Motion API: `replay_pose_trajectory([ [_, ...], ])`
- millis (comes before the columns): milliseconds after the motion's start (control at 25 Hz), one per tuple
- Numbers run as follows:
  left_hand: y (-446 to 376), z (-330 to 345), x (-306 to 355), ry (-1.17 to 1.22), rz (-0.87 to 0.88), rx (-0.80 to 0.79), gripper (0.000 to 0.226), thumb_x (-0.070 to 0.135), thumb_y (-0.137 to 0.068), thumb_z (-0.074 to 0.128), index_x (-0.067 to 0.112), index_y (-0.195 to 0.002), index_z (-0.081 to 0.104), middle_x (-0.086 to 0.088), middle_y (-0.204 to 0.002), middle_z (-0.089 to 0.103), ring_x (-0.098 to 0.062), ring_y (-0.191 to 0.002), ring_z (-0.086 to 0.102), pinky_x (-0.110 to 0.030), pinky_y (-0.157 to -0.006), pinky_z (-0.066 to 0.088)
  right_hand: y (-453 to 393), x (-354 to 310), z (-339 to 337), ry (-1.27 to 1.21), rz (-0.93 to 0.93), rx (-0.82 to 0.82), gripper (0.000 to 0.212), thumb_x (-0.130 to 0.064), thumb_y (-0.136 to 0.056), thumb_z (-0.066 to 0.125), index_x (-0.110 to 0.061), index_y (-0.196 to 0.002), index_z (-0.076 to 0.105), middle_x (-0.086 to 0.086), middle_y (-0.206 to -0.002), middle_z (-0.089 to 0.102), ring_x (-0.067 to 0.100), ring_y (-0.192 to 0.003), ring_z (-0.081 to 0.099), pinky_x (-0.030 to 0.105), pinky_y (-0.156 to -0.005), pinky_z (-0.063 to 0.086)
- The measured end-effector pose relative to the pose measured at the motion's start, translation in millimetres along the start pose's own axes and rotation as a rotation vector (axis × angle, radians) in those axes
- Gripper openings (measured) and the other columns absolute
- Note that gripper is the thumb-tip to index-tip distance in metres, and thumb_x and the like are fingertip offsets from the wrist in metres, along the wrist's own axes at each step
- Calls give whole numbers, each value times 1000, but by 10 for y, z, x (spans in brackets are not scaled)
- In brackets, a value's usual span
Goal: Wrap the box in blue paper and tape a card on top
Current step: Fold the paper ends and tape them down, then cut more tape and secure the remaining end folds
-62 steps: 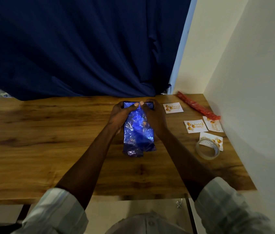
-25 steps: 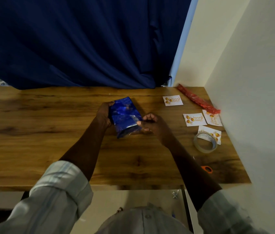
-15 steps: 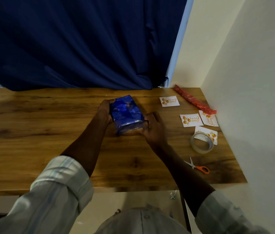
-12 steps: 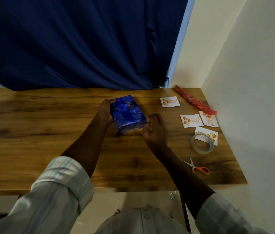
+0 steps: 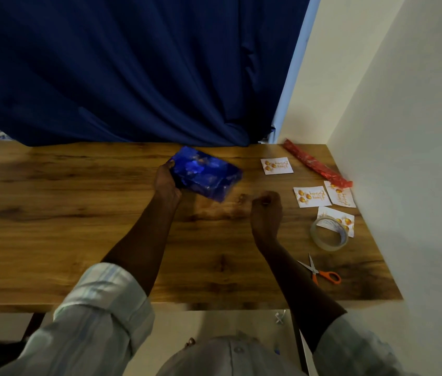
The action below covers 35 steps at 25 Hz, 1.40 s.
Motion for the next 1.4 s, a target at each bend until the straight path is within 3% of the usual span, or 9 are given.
replay_pose_trajectory([
  [80, -23, -151, -106, 62, 18, 91, 43, 20, -87, 55, 4, -127, 57, -17, -120, 66, -31, -91, 67, -31, -58, 57, 58, 169, 226, -169, 255, -228, 14, -25, -95, 58, -13, -102, 60, 12, -106, 66, 14, -82, 63, 28, -72, 52],
  [200, 147, -154, -513, 100, -90, 80, 43, 29, -83, 65, 7, -120, 58, -18, -116, 66, -32, -95, 68, -36, -69, 58, 233, 263, 679, -310, 553, -479, 43, -52, -87, 62, -14, -108, 58, 10, -105, 67, 19, -88, 65, 33, -79, 55],
  [320, 431, -132, -1009, -53, -203, 66, 34, 17, -80, 72, 4, -110, 62, -15, -97, 71, -24, -76, 70, -29, -58, 57, 200, 175, 909, -357, 518, -465, 56, -55, -84, 63, -10, -116, 58, 10, -101, 69, 18, -81, 68, 28, -59, 55],
  [440, 551, -215, -1252, -240, -167, 10, 34, 26, -82, 73, 5, -108, 65, -8, -81, 71, -16, -60, 64, -26, -52, 52, 126, 245, 801, -279, 539, -393, 26, -30, -93, 62, -10, -109, 61, 6, -87, 66, 17, -70, 62, 30, -60, 51],
  [600, 345, -718, -936, -367, 96, 216, 29, 47, -76, 68, 24, -93, 71, -2, -93, 74, -25, -85, 70, -45, -77, 58, -49, 368, 646, -177, 426, -381, 33, -16, -91, 61, -12, -123, 57, 7, -113, 65, 16, -83, 61, 28, -62, 48],
  [680, 329, -717, -804, -531, 188, 121, 19, 40, -79, 69, 28, -93, 73, 3, -95, 73, -20, -93, 67, -38, -81, 55, -66, 376, 615, -60, 343, -384, 30, -15, -91, 59, -14, -121, 59, 3, -107, 64, 15, -84, 60, 30, -66, 50],
  [840, 403, -660, -883, -887, 298, -3, 19, 29, -91, 64, 16, -104, 70, 2, -94, 70, -13, -86, 63, -18, -63, 43, -38, 503, 557, 269, 214, -321, 21, -25, -86, 62, -10, -99, 67, 4, -92, 68, 20, -83, 64, 38, -78, 55],
  [1080, 581, -777, -955, -987, 550, -13, 25, 30, -92, 62, 12, -109, 67, 2, -107, 65, -12, -98, 58, -23, -79, 42, 63, 645, 516, 130, 179, -338, 29, -37, -88, 64, -19, -110, 69, 1, -101, 71, 15, -90, 66, 42, -82, 55],
  [1400, 581, -799, -970, -971, 555, 5, 32, 41, -96, 55, 16, -113, 65, -4, -114, 66, -11, -101, 55, -29, -85, 42, 146, 609, 441, 56, 220, -331, 30, -42, -90, 62, -19, -108, 69, 0, -96, 71, 14, -85, 66, 40, -80, 56],
])
Point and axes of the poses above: each hand's wrist, its own y-axis away from the middle knuckle, its own z-axis out of the palm, x = y × z, the point moved 7 cm from there along -y, towards the middle knuckle
